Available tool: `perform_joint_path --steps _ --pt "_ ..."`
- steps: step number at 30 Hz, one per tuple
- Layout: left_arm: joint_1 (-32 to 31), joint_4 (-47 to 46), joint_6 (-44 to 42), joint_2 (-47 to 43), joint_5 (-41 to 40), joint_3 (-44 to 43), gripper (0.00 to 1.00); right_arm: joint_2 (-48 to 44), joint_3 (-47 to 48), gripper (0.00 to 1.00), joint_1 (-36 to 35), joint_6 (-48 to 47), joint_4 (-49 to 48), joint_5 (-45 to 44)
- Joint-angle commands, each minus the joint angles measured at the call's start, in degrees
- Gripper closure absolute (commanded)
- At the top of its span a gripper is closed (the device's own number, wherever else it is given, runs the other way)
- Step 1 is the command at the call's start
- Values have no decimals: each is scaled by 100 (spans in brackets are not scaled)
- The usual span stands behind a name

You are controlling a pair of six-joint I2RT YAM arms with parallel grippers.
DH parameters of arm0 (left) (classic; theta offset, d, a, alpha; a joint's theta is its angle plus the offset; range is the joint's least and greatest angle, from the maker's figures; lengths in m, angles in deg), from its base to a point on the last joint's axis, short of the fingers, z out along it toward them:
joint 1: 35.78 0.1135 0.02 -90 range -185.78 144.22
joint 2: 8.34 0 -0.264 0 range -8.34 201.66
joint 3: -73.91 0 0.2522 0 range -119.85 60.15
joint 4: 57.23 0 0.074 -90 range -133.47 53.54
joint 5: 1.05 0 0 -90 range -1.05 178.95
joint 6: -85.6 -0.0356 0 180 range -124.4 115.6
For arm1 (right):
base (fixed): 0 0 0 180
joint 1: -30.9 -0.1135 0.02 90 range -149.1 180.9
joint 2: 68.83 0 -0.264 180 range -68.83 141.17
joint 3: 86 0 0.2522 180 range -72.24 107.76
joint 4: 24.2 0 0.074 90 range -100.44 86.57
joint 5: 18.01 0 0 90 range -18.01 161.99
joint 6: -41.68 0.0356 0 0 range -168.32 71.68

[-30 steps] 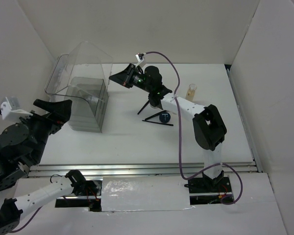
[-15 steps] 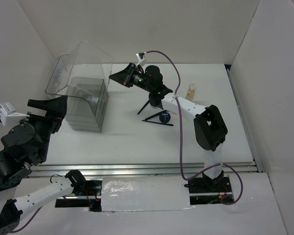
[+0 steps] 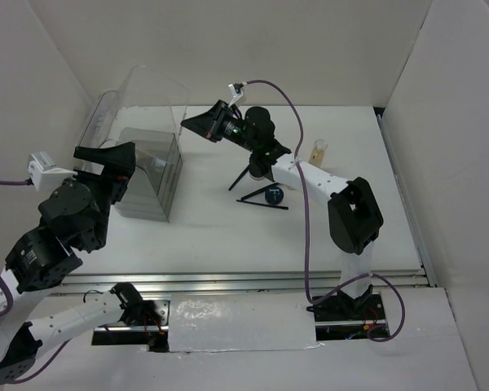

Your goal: Organize the makeup

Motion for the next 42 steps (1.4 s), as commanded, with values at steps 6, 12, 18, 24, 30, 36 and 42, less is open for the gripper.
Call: perform_joint_path --steps 6,12,18,24,30,36,42 --pt "-27 -891 -170 388 173 121 1 -422 123 100 -107 -148 -782 311" --pt "130 -1076 -161 520 410 368 1 -361 141 100 -98 -77 -896 346" --pt "578 -1171 -169 687 840 560 0 -352 114 100 -107 -69 -958 373" --pt "1201 -1717 -257 915 1692 737 1 -369 44 100 -107 -16 -1090 470" --pt "1458 -2262 -468 1126 2194 772 1 -396 -26 100 -107 -25 -1116 549" --pt "1475 -2403 -583 1249 2370 623 1 -370 -114 98 -107 2 -1222 601" --pt "1467 -2754 -679 1153 2555 658 2 -229 -35 85 -98 54 -1213 672"
